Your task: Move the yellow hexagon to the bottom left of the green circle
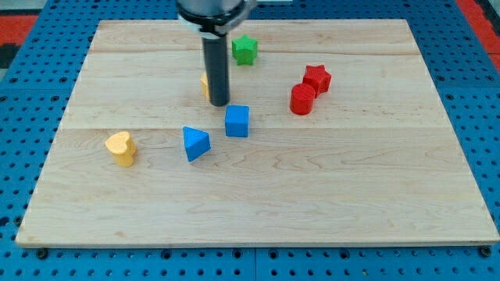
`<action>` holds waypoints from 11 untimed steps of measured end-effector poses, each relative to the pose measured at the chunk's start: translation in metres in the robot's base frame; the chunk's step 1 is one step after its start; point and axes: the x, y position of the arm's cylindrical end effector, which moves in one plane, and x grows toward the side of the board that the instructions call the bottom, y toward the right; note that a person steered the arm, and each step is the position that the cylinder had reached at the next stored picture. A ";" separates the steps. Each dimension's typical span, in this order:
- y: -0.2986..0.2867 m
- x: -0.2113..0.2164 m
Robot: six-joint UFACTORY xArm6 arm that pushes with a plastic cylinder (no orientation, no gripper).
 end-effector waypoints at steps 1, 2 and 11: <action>-0.003 -0.006; 0.013 -0.006; -0.049 -0.019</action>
